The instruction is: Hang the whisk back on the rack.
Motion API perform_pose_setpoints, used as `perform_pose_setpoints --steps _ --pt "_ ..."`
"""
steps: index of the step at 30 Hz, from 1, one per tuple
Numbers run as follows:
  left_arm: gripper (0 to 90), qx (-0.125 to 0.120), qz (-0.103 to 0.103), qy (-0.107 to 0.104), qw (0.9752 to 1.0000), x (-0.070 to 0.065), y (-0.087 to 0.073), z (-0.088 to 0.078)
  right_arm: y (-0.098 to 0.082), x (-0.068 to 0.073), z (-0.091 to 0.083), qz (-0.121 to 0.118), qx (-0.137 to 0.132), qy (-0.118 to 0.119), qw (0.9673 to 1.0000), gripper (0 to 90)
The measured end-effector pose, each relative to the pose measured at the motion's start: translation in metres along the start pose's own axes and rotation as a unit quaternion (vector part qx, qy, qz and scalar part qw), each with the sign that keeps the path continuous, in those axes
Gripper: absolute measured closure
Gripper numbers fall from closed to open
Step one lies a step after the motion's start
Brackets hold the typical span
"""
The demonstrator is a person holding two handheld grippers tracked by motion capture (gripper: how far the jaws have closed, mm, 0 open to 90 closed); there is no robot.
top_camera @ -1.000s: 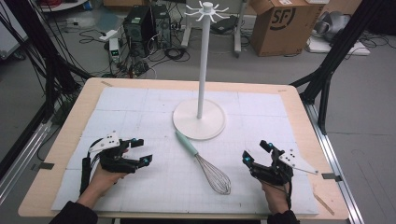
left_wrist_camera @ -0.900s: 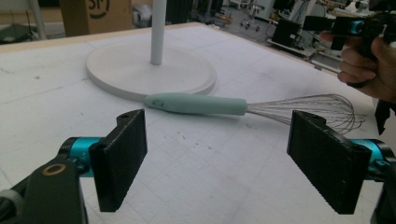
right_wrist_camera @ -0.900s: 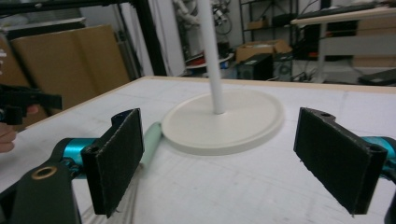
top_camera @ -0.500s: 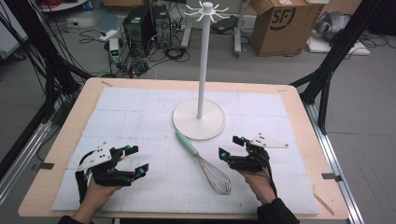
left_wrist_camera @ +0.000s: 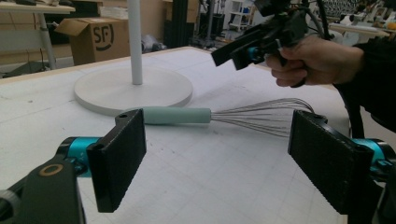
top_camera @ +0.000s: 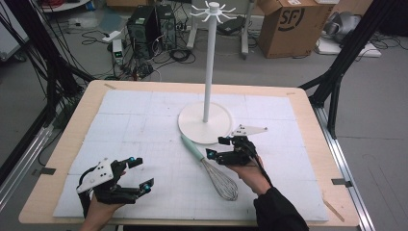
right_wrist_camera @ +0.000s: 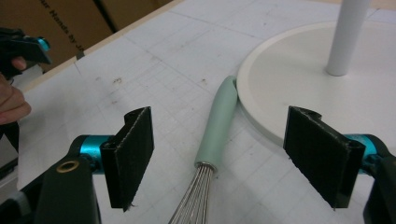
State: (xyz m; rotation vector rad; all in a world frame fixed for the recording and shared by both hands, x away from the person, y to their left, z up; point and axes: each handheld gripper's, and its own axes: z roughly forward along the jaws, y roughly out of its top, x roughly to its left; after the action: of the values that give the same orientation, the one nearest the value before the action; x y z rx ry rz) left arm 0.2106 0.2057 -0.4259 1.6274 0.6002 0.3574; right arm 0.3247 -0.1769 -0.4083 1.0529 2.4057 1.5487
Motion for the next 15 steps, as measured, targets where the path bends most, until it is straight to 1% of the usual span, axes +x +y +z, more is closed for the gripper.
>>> perform_pose_setpoints --steps 5,6,8,9,13,15 --pt "18.7 -0.01 -0.006 -0.003 0.9999 -0.004 0.0 -0.006 0.011 -0.001 0.017 0.001 0.036 0.007 0.9993 24.4" --pt "18.7 -0.011 -0.009 -0.005 0.9999 -0.005 0.0 -0.008 0.013 -0.002 0.02 -0.003 0.042 0.008 0.9991 25.3" --pt "18.6 -0.013 -0.012 -0.01 0.9998 -0.007 -0.001 -0.01 0.017 -0.003 0.026 -0.007 0.058 0.018 0.9981 30.3" --pt "18.6 -0.011 -0.012 -0.011 0.9998 -0.008 -0.001 -0.01 0.019 -0.004 0.029 -0.006 0.066 0.024 0.9975 30.6" --pt "18.7 -0.018 -0.015 -0.014 0.9996 -0.01 -0.001 -0.013 0.025 -0.011 0.039 0.011 0.094 0.031 0.995 30.6" --pt "18.7 -0.021 -0.019 -0.017 0.9995 -0.01 -0.001 -0.014 0.027 -0.013 0.043 0.015 0.11 0.032 0.9933 31.2"
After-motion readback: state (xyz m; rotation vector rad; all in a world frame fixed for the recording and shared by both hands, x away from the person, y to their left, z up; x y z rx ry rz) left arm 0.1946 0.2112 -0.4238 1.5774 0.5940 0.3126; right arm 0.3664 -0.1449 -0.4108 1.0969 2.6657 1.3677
